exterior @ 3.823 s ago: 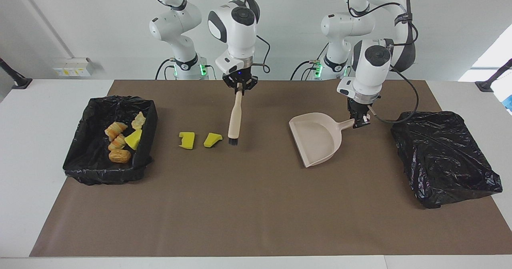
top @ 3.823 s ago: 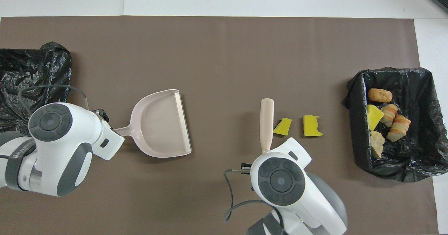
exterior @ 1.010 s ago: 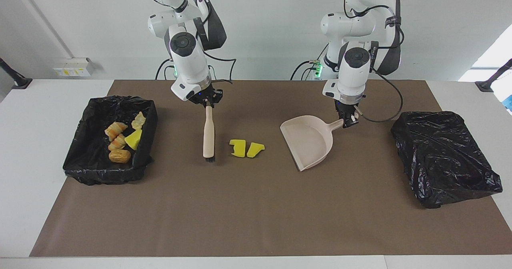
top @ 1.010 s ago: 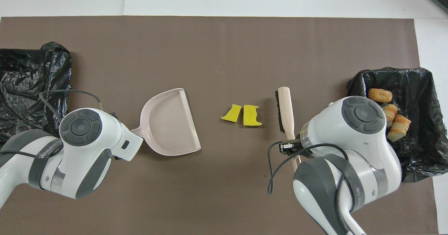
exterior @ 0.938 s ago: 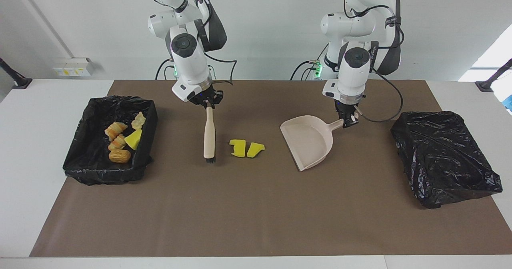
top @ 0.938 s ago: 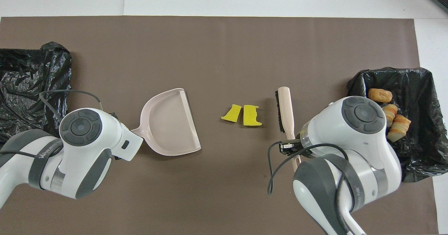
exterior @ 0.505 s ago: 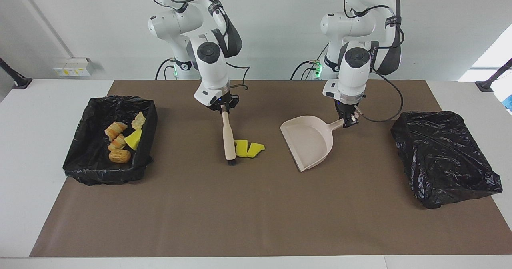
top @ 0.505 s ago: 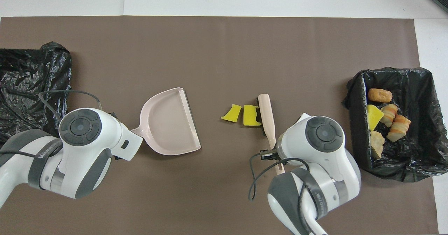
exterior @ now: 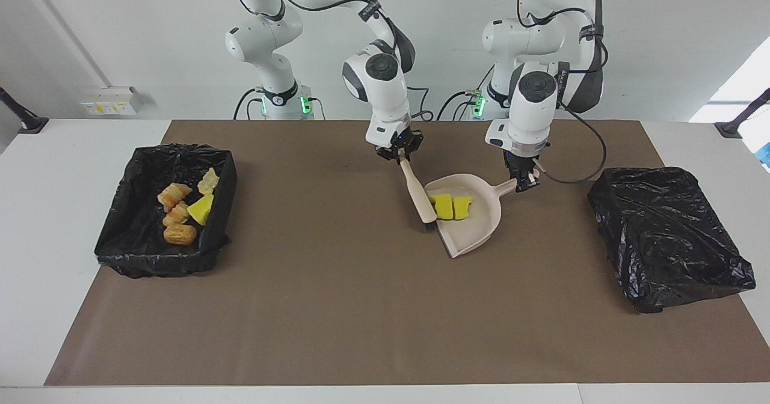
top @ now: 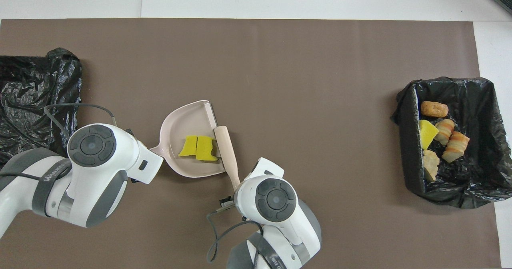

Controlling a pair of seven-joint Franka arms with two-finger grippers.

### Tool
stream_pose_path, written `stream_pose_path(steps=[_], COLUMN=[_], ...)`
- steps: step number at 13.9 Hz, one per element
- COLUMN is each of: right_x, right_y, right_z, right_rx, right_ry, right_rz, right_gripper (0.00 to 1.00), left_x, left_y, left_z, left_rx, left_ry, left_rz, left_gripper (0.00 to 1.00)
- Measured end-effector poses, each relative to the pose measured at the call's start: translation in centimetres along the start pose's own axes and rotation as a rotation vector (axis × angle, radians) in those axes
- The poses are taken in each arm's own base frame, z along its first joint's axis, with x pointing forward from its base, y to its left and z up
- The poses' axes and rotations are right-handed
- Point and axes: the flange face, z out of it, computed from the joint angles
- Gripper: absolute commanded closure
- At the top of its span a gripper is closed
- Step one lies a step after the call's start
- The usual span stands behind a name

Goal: Sweep and dump trash in bin

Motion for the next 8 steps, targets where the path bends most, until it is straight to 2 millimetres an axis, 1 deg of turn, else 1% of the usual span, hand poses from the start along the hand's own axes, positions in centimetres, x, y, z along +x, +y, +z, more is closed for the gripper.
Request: stream_pose_path(steps=[1,2,4,5,6,8], right_x=[0.1,0.4,1.1,1.3,1.6,2.2], right_y=[-0.8,-1.3,-1.6,-1.5,-0.9,1.3], right_z=[0.4,0.4,-0.4,-1.0,-2.1,-5.3], right_rx=[0.043,0.075,0.102,0.104,0.105,0.102], right_ry=[0.003,0.003,0.008,0.001,-0.018,-0.047], right_rz=[0.032,0.057,0.078,0.082,0.091,0.115], right_gripper=[1.00,1.00,1.00,1.00,1.00,1.00], left_x=[0.0,-0.1,-0.5,-0.9,-1.3,-2.2], left_y=[0.0,0.0,-0.2,-0.4,-0.7,-1.3], left_z=[0.0,0.1,0.2,0.3,0.5,0.7], left_rx=[-0.001,-0.002,-0.022,-0.038,-0.051,-0.059], left_ry=[-0.001,-0.001,0.018,0.033,0.043,0.051], left_rz=[-0.007,-0.016,-0.068,-0.099,-0.122,-0.153], left_gripper=[1.00,1.00,1.00,1.00,1.00,1.00])
